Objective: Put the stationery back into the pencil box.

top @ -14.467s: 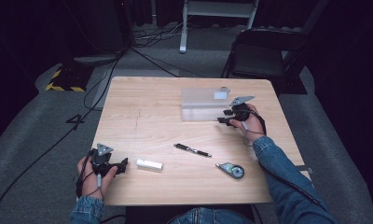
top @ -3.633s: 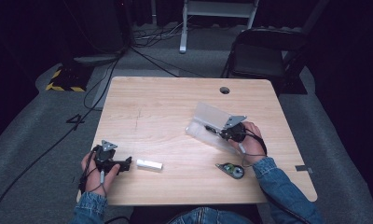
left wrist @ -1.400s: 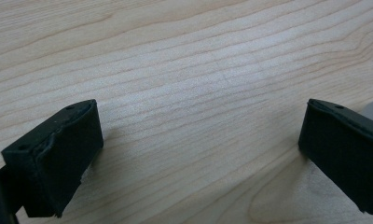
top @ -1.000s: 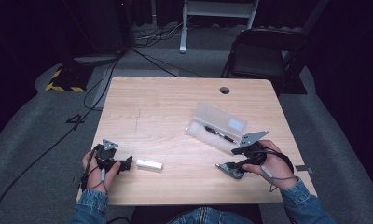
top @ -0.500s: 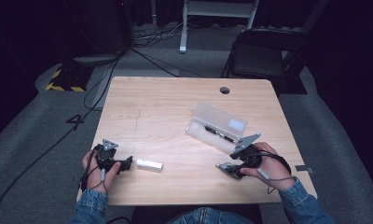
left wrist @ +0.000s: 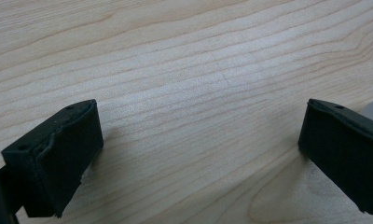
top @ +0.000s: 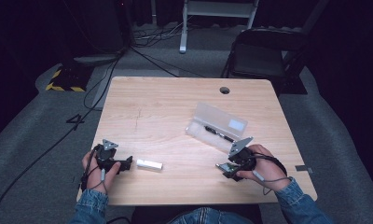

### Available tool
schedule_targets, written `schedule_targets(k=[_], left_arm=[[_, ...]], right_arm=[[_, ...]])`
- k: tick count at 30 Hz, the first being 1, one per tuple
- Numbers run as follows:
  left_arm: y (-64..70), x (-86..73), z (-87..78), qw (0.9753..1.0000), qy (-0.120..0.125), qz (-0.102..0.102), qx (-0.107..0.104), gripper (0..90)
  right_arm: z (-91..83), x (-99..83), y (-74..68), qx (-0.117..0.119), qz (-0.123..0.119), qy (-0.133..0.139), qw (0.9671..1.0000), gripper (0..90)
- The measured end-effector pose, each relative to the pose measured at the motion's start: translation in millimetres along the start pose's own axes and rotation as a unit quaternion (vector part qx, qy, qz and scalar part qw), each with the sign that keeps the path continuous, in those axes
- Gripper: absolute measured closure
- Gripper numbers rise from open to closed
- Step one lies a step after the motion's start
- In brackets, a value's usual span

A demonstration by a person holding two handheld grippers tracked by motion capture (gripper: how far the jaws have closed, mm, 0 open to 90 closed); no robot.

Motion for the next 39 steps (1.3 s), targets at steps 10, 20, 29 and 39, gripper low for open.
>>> schedule_targets(k=[10, 20, 29, 39], left_arm=[[0.0, 0.0, 0.0, 1.0000, 0.000, 0.000, 0.000, 0.0], [0.0, 0.0, 0.0, 1.0000, 0.000, 0.000, 0.000, 0.0], [0.0, 0.0, -0.1, 1.0000, -0.001, 0.000, 0.000, 0.0], [0.0, 0.0, 0.0, 1.0000, 0.000, 0.000, 0.000, 0.0]], right_arm=[[12.5, -1.3, 1.8, -0.006, -0.002, -0.010, 0.9999, 32.8], [16.7, -1.6, 5.2, -0.012, -0.002, -0.009, 0.9999, 44.1], [15.1, -1.4, 5.2, -0.011, -0.003, -0.013, 0.9999, 52.6], [15.0, -1.5, 5.5, -0.008, -0.003, -0.010, 0.9999, 53.5]])
Point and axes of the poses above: each handheld gripper's, and its own axes: z roughly forward along the jaws, x roughly out of its top, y roughly to its right, the point moved 2 cm from there along z, roughly forward along the jaws, and after that the axes turned 10 degrees about z, right-handed, at the moved point
